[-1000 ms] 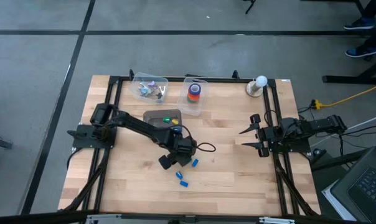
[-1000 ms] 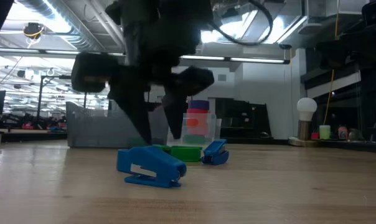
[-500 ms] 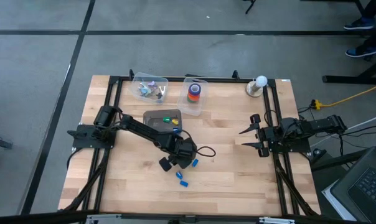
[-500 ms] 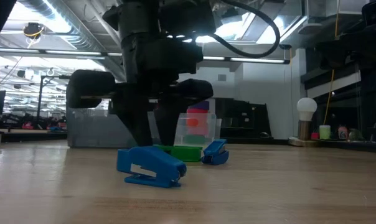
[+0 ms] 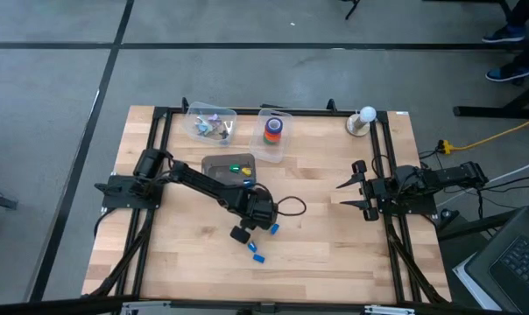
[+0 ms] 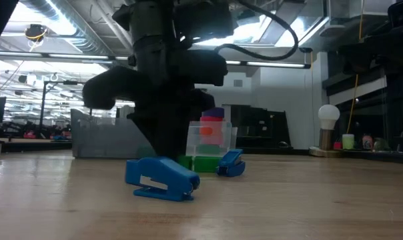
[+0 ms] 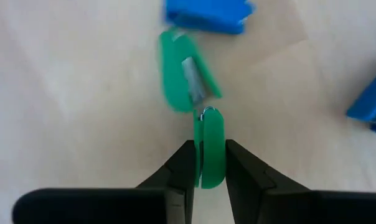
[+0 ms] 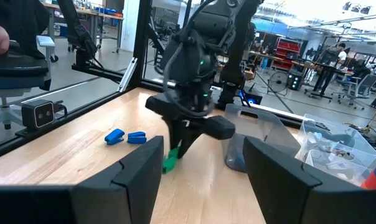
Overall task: Pick and place Stapler, Stapler remover, tape
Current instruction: Put the green stapler into the black bin
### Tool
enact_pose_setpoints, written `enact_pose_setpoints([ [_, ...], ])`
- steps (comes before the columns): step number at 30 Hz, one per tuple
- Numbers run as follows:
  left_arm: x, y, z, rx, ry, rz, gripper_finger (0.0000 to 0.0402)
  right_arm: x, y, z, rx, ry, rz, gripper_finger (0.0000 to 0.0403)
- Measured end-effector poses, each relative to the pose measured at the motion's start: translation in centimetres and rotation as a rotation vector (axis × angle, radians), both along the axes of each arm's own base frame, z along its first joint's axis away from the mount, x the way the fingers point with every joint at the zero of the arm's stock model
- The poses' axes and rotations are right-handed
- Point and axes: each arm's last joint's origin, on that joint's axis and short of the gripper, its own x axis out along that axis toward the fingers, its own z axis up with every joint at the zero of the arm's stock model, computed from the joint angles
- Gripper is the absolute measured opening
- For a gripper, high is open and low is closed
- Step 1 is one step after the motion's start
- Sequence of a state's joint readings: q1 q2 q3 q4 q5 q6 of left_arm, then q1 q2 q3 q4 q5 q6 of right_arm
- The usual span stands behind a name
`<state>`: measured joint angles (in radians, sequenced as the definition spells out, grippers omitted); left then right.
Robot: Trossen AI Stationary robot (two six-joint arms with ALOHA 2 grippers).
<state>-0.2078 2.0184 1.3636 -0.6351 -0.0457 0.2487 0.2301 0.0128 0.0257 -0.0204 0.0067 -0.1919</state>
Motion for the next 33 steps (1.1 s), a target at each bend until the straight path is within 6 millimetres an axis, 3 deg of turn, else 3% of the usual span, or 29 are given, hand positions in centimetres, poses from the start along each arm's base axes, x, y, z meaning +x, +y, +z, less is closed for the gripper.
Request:
enact_pose_setpoints([
  [7,-0.8,1.3,2.5,0.100,-0.025,0.089,0.0058,0.0,0.0,0.0,0.000,0.000,0.000,0.0225],
  [21,-2.4,6.4,6.5,0.308,-0.065,0.308,0.0061,0.0,0.0,0.0,0.000,0.000,0.000,0.0225],
  [33,-5.8,9.5,14.0,0.360,-0.290,0.488,0.0062,0.0,0.0,0.0,0.000,0.000,0.000,0.0225],
])
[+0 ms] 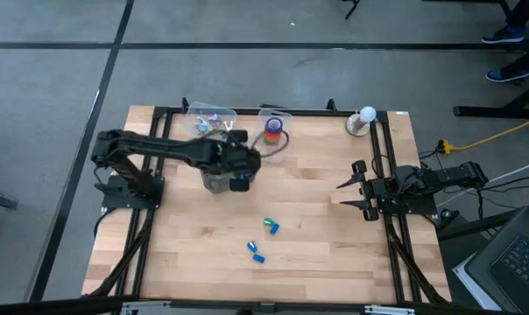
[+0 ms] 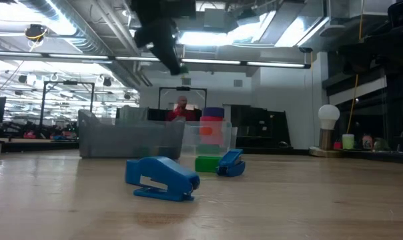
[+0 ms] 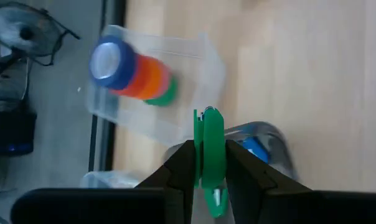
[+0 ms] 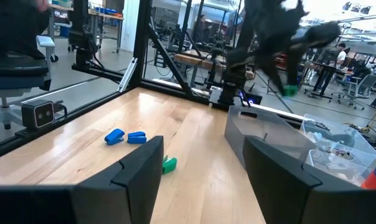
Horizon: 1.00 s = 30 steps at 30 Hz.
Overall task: Pick and place Stapler, Stapler remover, tape
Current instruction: Put the green stapler into the black bin
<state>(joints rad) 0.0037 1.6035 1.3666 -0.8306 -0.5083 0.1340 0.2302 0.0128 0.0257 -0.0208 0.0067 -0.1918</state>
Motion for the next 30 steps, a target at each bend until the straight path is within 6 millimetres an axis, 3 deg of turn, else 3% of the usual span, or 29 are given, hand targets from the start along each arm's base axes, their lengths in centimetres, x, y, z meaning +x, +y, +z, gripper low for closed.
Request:
enact_pose_setpoints([
  [7,-2.4,2.3,3.1,-0.009,-0.114,0.099,0.0063,0.0,0.0,0.0,0.000,0.000,0.000,0.0225],
  [14,-3.0,4.2,3.2,-0.042,-0.131,0.182,0.0063,0.0,0.0,0.0,0.000,0.000,0.000,0.0225],
  [20,-3.0,5.4,2.2,-0.117,-0.096,0.185,0.0063,0.0,0.0,0.0,0.000,0.000,0.000,0.0225],
  [30,-4.9,6.1,-3.7,-0.304,0.058,0.236,0.0063,0.0,0.0,0.0,0.000,0.000,0.000,0.0225],
])
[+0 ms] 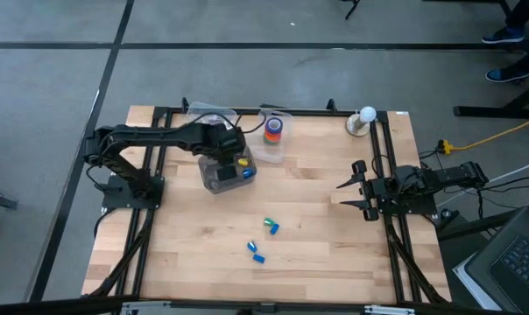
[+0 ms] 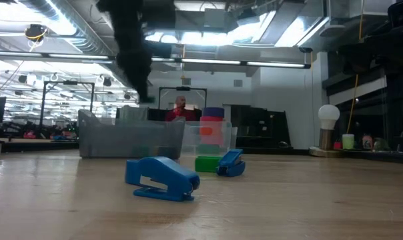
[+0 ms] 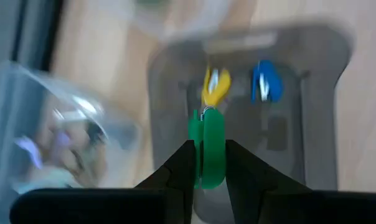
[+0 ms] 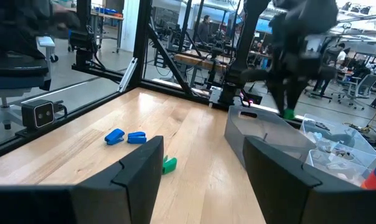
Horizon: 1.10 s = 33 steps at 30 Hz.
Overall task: Pick and place Stapler, Stapler remover, tape
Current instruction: Put the green stapler into the black bin
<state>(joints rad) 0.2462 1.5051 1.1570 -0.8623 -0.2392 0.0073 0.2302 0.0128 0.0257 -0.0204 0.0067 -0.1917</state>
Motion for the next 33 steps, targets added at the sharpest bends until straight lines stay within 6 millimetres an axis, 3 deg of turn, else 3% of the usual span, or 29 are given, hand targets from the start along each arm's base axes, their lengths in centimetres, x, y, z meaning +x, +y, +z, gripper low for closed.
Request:
enact_pose_setpoints([
  [7,-1.1,-0.6,-4.1,-0.085,0.013,0.061,0.0064,0.0,0.0,0.0,0.000,0.000,0.000,0.0225],
  [14,-1.6,-0.9,-6.6,-0.122,-0.050,0.149,0.0079,0.0,0.0,0.0,0.000,0.000,0.000,0.0225],
  [33,-0.6,-0.7,-6.5,-0.124,-0.195,0.195,0.0135,0.0,0.0,0.0,0.000,0.000,0.000,0.0225],
])
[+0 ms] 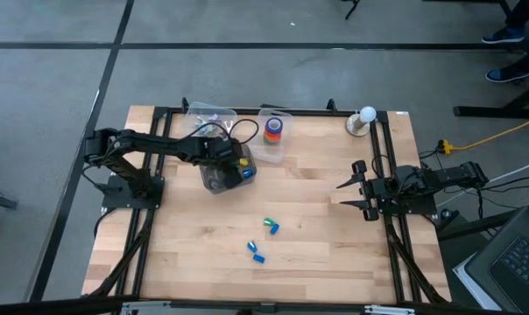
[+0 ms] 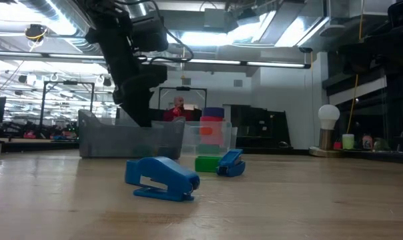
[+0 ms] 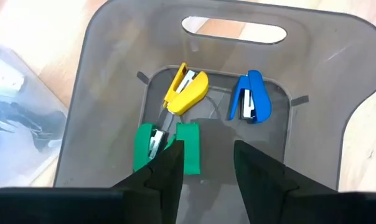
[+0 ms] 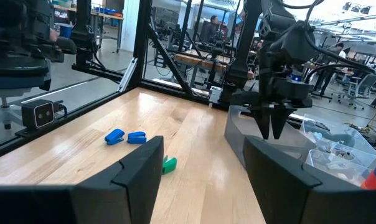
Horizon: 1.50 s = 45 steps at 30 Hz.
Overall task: Pick and place Stapler, Stapler remover, tape
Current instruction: Put the green stapler into the black bin
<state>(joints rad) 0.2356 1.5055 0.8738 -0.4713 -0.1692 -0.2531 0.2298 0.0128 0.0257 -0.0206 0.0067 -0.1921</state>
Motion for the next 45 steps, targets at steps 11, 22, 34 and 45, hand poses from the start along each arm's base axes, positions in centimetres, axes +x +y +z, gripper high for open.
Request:
enact_pose_setpoints([
  [11,0.9,-0.5,0.4,-0.136,-0.126,-0.042,0.0147,0.0,0.0,0.0,0.000,0.000,0.000,0.0225],
  [22,3.2,-4.3,1.7,-0.088,-0.319,-0.283,0.0144,0.0,0.0,0.0,0.000,0.000,0.000,0.0225],
  [34,4.2,-9.7,2.8,0.079,-0.433,-0.667,0.0144,0.0,0.0,0.0,0.000,0.000,0.000,0.0225],
  [45,3.9,-12.0,2.9,0.124,-0.435,-0.704,0.0161,0.0,0.0,0.0,0.000,0.000,0.000,0.0225],
])
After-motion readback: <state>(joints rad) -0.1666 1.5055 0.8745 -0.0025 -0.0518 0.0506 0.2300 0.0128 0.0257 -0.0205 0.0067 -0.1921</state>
